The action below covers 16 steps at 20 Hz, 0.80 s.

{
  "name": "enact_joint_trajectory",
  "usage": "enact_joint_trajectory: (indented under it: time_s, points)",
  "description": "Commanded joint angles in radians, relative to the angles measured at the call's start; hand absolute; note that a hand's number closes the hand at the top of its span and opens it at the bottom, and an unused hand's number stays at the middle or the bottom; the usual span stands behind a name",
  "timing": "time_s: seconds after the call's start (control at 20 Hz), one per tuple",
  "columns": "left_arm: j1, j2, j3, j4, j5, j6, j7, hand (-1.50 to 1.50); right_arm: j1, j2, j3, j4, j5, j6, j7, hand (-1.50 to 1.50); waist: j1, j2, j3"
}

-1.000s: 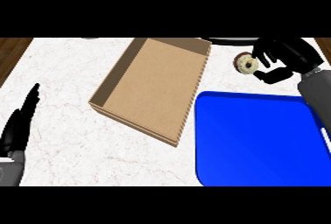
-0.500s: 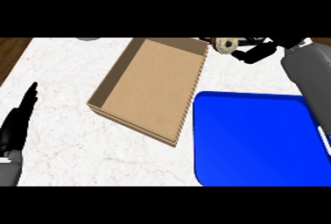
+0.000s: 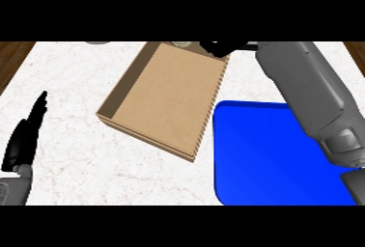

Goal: Pick the cupcake from the tray and place it in the cardboard box

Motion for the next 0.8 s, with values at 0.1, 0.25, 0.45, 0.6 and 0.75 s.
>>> enact_joint_trajectory:
  time_s: [0.1,0.25,0.45,0.6,0.75]
  points:
    - [0.0,-0.018,0.0,0.011,-0.006,-0.001,-0.022,0.0,-0.142,0.152,-0.059,0.149,-0.029,0.002,0.125,1.5,0.018,0.008,0.0]
    - [0.023,0.016,0.009,-0.055,-0.004,-0.028,0.006,0.0,-0.155,0.232,-0.046,0.207,0.003,-0.051,0.143,1.5,0.023,0.006,0.0]
    - [-0.056,-0.002,0.006,0.021,-0.011,-0.029,-0.002,0.0,-0.215,0.275,-0.073,0.348,0.02,-0.124,0.111,1.5,0.033,0.017,-0.001]
    - [-0.046,-0.032,-0.013,0.007,-0.027,-0.01,-0.018,0.0,-0.252,0.276,-0.076,0.409,0.017,-0.149,0.113,1.5,0.049,0.022,-0.001]
    - [-0.04,-0.015,-0.004,0.0,-0.007,-0.044,-0.014,0.0,-0.255,0.278,-0.026,0.46,0.061,-0.203,0.121,1.5,0.072,0.026,-0.001]
